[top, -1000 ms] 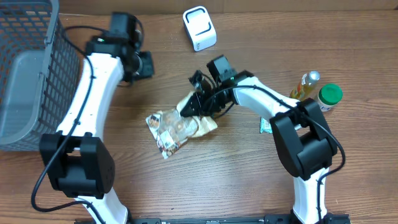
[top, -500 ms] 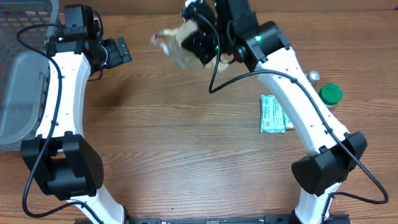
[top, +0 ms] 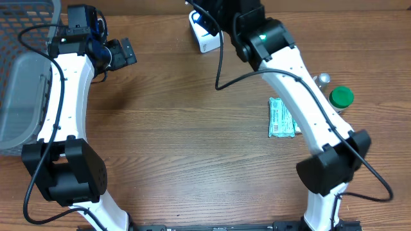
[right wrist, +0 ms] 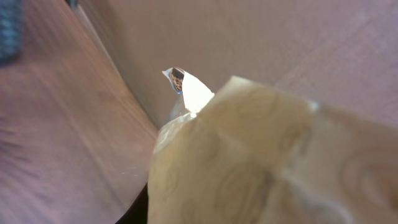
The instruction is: Scan the item barcode
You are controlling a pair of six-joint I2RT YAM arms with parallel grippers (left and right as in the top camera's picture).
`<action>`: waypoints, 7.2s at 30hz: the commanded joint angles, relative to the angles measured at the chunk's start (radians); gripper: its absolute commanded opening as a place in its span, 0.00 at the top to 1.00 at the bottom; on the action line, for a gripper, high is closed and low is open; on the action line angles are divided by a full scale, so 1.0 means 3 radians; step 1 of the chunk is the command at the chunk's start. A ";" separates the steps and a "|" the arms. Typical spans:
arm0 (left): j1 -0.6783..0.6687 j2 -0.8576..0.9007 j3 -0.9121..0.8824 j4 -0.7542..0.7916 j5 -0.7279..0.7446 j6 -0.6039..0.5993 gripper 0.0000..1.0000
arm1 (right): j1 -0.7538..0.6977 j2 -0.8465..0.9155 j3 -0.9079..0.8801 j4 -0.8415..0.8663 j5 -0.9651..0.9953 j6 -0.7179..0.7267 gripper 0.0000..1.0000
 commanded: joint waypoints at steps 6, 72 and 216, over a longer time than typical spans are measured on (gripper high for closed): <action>-0.0008 0.0001 0.0078 0.0004 -0.0008 0.0013 0.00 | -0.0006 0.0549 0.0060 0.0692 0.0552 -0.0437 0.96; -0.0006 0.0001 0.0078 0.0004 -0.0008 0.0013 0.00 | -0.0839 0.0075 -0.0655 -0.2623 -0.0202 0.1982 0.23; -0.0006 0.0001 0.0078 0.0004 -0.0008 0.0013 0.00 | -0.1116 -0.6766 -0.7067 0.1486 0.0069 0.2655 0.00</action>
